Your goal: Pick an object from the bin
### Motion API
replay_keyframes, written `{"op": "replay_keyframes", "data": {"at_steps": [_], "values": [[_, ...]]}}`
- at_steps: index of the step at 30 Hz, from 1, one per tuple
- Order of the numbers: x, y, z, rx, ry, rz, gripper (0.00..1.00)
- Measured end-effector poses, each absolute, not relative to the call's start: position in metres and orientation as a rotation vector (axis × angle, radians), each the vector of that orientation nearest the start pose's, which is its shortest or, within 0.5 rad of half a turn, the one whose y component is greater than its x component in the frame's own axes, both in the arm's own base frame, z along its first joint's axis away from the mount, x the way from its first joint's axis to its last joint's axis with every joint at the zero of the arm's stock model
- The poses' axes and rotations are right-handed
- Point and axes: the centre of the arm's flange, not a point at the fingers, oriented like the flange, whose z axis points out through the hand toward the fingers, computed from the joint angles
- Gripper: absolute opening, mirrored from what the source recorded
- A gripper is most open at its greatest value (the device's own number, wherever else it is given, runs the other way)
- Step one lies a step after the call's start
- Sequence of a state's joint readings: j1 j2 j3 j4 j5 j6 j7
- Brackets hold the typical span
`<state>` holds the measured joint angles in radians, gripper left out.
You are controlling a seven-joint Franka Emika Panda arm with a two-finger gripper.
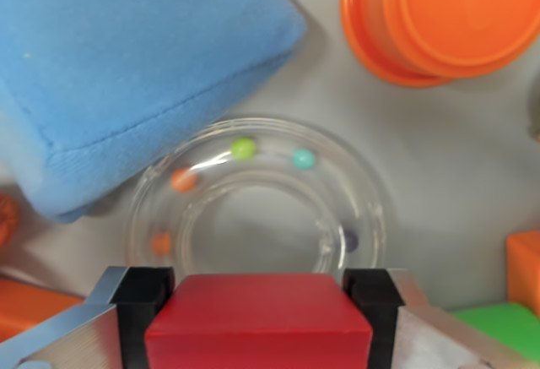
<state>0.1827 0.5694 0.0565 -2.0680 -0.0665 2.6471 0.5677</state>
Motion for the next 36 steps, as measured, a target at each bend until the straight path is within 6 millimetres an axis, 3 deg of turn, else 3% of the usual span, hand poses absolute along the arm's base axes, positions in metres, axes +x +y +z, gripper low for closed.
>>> {"op": "replay_keyframes", "data": {"at_steps": [13,36], "values": [[0.569,0.141,0.193,-3.109,0.438,-0.017,0.00],[0.568,0.140,0.292,-3.110,0.439,-0.011,0.00]]}}
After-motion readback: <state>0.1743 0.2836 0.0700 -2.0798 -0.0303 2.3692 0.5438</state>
